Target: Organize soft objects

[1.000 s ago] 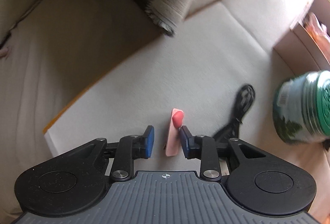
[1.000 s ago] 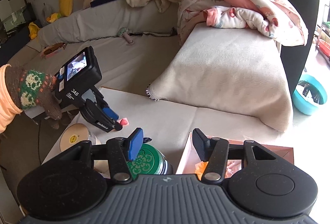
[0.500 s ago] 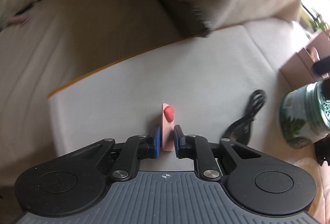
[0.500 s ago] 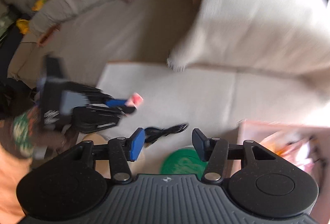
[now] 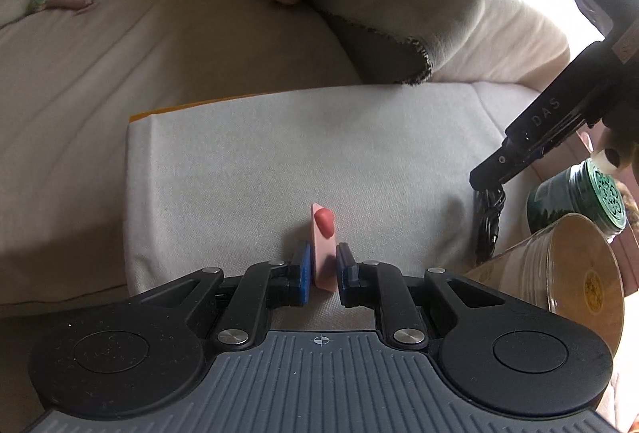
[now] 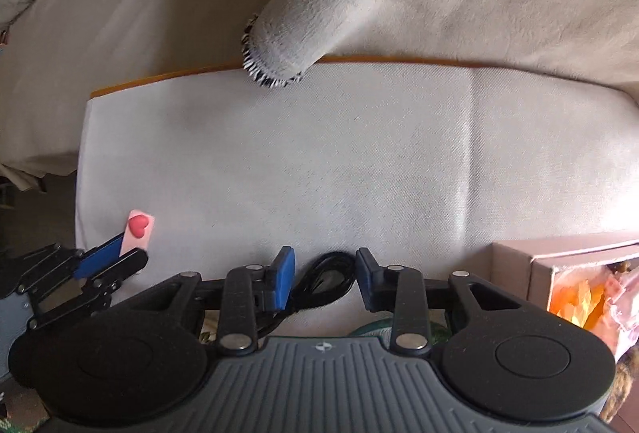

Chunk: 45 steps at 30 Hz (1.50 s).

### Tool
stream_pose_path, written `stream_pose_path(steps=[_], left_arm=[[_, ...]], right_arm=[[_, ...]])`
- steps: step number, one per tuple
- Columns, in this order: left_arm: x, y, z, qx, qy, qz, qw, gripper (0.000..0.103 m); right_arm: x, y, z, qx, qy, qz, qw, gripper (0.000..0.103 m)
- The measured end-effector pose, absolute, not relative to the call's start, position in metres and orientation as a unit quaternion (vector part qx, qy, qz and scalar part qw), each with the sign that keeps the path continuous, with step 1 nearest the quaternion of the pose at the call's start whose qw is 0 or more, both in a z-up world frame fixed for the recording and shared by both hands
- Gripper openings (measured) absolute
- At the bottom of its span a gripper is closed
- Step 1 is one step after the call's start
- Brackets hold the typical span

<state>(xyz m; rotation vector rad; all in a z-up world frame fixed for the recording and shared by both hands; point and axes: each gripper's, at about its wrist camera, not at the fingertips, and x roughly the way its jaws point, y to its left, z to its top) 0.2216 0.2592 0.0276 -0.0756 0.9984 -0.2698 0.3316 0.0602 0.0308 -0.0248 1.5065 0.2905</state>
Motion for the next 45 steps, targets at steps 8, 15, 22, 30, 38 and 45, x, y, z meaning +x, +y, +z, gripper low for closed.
stream_pose_path(steps=[8,15,22,30,38,45], left_arm=[[0.209,0.258,0.031,-0.026,0.461,-0.122,0.879,0.016],[0.201,0.265,0.026,-0.051,0.445,-0.122,0.886,0.016],[0.188,0.270,0.028,-0.062,0.415,-0.111,0.901,0.015],[0.152,0.282,0.085,-0.088,0.341,-0.093,0.931,0.013],[0.157,0.266,0.063,-0.077,0.398,-0.092,0.909,0.016],[0.175,0.247,0.035,-0.009,0.428,-0.058,0.902,0.019]], right_arm=[[0.330,0.047,0.046,-0.014,0.681,0.136,0.720,0.033],[0.336,0.055,0.037,0.013,0.693,0.147,0.705,0.021],[0.315,0.067,0.101,0.004,0.619,0.205,0.758,0.009],[0.249,0.037,0.201,-0.019,0.491,0.264,0.830,0.009],[0.186,0.014,0.213,-0.048,0.422,0.279,0.861,0.008],[0.151,-0.010,0.209,-0.062,0.434,0.293,0.849,0.007]])
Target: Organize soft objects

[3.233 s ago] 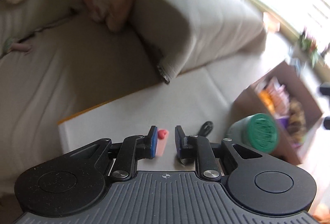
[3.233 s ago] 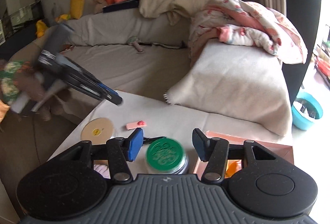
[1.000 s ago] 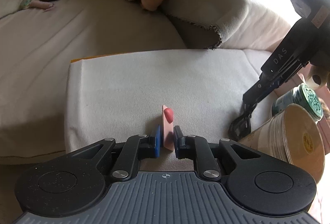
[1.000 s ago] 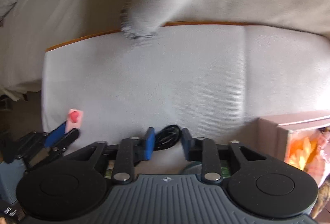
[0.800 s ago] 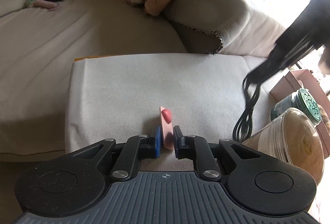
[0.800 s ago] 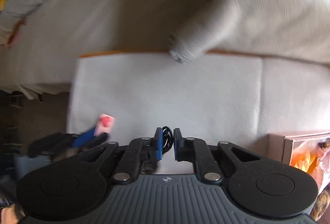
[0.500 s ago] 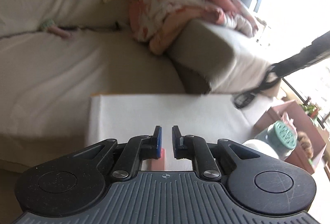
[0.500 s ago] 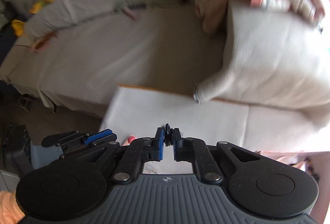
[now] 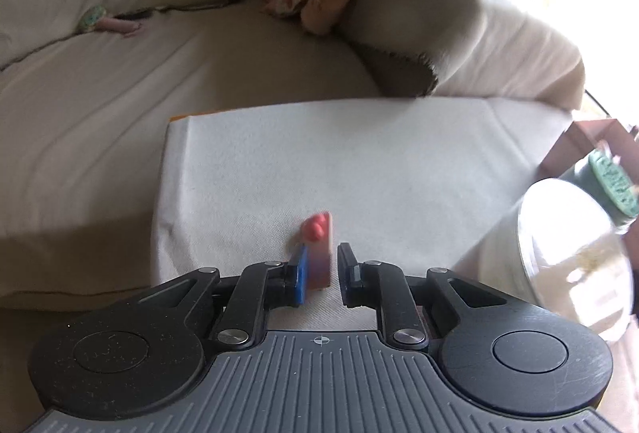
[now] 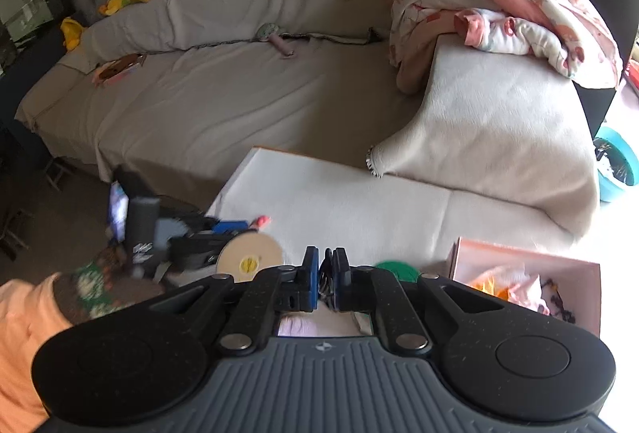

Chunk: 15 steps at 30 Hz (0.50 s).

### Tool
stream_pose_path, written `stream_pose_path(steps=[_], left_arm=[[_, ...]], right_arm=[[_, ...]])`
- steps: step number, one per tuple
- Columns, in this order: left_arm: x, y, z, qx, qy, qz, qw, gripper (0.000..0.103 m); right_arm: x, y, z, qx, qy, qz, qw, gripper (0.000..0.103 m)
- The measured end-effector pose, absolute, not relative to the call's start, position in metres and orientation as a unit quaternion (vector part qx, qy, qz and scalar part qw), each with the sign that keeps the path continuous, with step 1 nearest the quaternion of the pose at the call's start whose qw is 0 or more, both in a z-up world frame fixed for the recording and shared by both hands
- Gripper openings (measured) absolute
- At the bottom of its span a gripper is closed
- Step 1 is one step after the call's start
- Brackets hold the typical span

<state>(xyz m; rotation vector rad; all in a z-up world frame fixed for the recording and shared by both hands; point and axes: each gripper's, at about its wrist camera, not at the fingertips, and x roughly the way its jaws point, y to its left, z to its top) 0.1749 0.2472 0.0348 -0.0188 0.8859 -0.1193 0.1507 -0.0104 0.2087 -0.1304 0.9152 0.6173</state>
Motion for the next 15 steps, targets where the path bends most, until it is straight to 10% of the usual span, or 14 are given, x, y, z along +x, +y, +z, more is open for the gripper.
stream_pose_path(steps=[15], left_arm=[[0.182,0.240,0.023,0.011,0.404,-0.041,0.914,0.020]], right_arm=[[0.098,-0.015,0.191,-0.131,0.364,0.362,0.848,0.006]])
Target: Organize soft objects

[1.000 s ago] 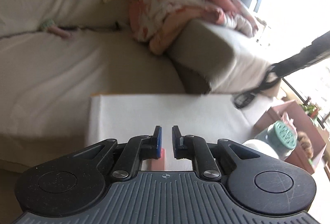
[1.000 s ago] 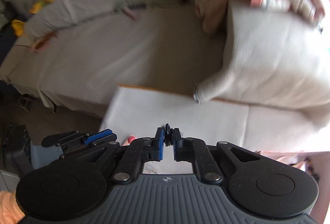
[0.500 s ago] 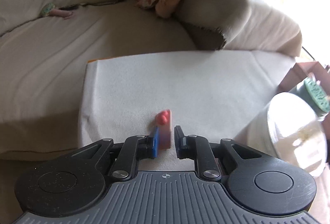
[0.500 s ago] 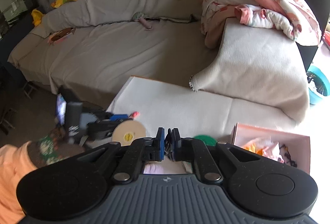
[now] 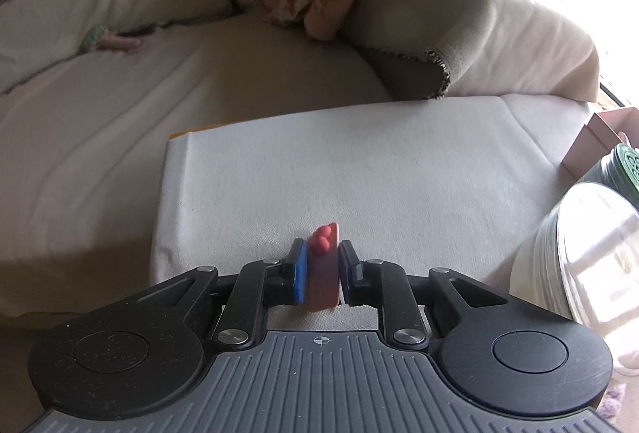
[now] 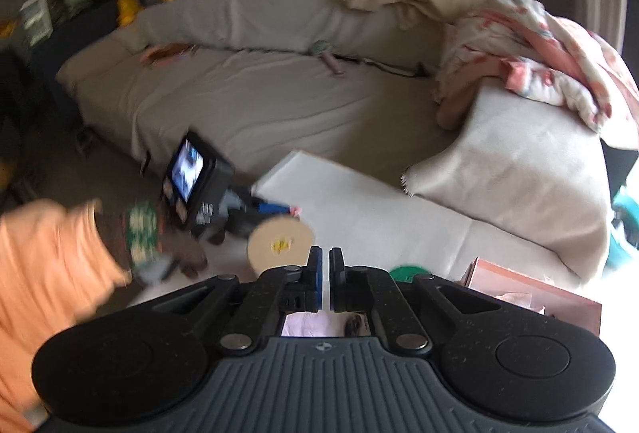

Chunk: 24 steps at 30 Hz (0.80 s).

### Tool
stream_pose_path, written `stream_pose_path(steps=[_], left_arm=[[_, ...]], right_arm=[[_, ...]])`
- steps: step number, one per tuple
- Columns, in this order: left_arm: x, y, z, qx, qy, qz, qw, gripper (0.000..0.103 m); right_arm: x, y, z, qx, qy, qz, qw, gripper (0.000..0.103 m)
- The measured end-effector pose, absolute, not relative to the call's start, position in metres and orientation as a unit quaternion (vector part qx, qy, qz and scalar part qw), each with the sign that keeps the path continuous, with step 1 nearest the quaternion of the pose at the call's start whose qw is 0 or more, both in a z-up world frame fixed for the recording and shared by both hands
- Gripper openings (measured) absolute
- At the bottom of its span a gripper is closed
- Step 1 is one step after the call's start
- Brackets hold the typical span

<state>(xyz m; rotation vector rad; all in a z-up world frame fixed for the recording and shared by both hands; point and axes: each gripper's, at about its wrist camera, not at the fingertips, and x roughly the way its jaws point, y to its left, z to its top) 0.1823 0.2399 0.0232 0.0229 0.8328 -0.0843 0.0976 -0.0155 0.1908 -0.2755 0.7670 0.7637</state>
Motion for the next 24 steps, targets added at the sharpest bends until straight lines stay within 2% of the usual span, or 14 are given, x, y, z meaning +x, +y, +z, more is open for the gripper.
stream_pose_path(steps=[2,9,12,14,17,22,24], left_arm=[[0.179,0.240,0.021,0.002,0.394,-0.037,0.919,0.020],[0.154,0.241,0.016,0.003,0.365,-0.043,0.930,0.016],[0.133,0.239,0.016,-0.003,0.360,-0.046,0.932,0.015],[0.115,0.237,0.016,-0.007,0.360,-0.053,0.932,0.014],[0.088,0.235,0.016,-0.015,0.358,-0.062,0.931,0.014],[0.056,0.234,0.017,-0.036,0.354,-0.068,0.932,0.011],[0.050,0.235,0.019,-0.045,0.350,-0.066,0.933,0.011]], right_arm=[[0.090,-0.018,0.163,-0.143,0.373,0.359,0.843,0.016],[0.079,-0.009,0.060,-0.234,0.398,0.307,0.832,0.016],[0.080,-0.001,0.045,-0.240,0.401,0.307,0.829,0.018],[0.086,0.001,0.040,-0.224,0.405,0.309,0.831,0.025],[0.099,0.000,0.035,-0.191,0.414,0.307,0.835,0.031],[0.112,0.000,0.021,-0.151,0.430,0.301,0.838,0.031],[0.111,0.001,0.021,-0.156,0.433,0.302,0.835,0.017]])
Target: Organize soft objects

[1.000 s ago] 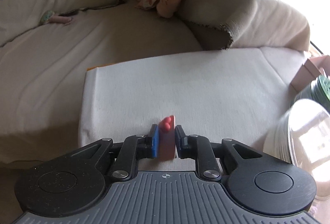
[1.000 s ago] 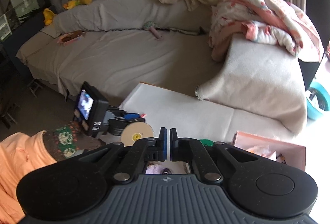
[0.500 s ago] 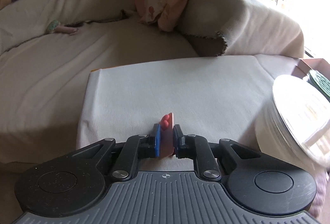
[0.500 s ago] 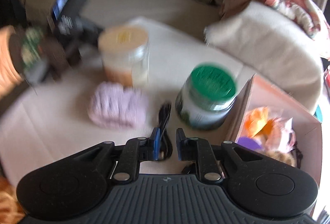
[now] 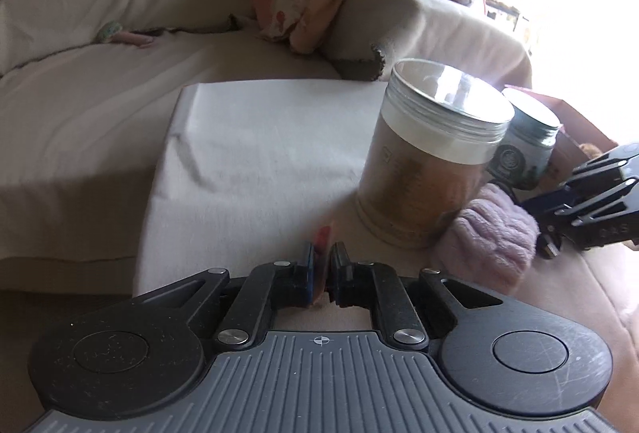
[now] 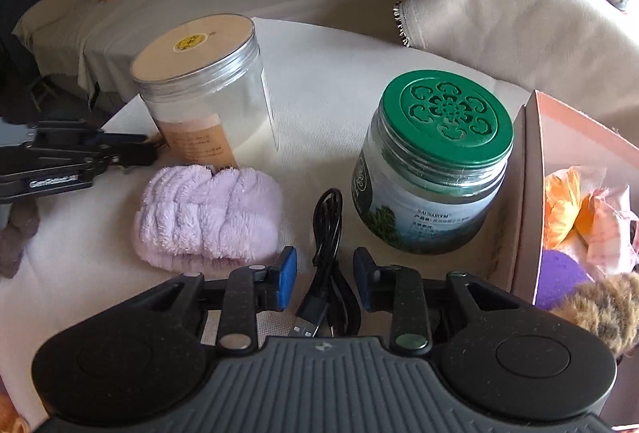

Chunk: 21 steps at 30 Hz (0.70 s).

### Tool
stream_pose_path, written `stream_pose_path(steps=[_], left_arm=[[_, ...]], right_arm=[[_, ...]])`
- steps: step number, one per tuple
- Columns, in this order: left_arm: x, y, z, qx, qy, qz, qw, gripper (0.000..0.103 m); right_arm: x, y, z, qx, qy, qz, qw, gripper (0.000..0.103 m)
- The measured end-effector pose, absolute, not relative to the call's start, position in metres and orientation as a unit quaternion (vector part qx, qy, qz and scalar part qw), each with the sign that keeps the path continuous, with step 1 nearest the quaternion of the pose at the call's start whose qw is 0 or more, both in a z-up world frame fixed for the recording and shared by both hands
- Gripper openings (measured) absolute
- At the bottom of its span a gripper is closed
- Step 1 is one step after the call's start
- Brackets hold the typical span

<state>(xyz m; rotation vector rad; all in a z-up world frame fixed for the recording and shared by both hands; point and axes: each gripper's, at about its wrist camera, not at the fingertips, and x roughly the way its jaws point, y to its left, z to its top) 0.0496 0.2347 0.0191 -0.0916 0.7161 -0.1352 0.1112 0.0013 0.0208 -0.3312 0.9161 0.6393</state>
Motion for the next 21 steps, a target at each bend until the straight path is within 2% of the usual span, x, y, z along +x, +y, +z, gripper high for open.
stream_pose_path(steps=[1,8,15,21], left_arm=[[0.047,0.235,0.022,-0.048,0.347,-0.066,0.934,0.011],[0.039,0.231,0.060,-0.042,0.304,-0.067,0.949,0.011],[0.050,0.203,0.142,-0.043,0.206,-0.078,0.974,0.011],[0.085,0.135,0.183,-0.055,0.169,-0.162,0.971,0.011]], right_arm=[[0.110,0.002,0.022,-0.163,0.435,0.303,0.832,0.014],[0.095,-0.025,0.064,-0.118,0.410,0.334,0.841,0.013],[0.070,-0.079,0.143,-0.082,0.286,0.336,0.894,0.013],[0.065,-0.132,0.165,-0.065,0.227,0.280,0.931,0.013]])
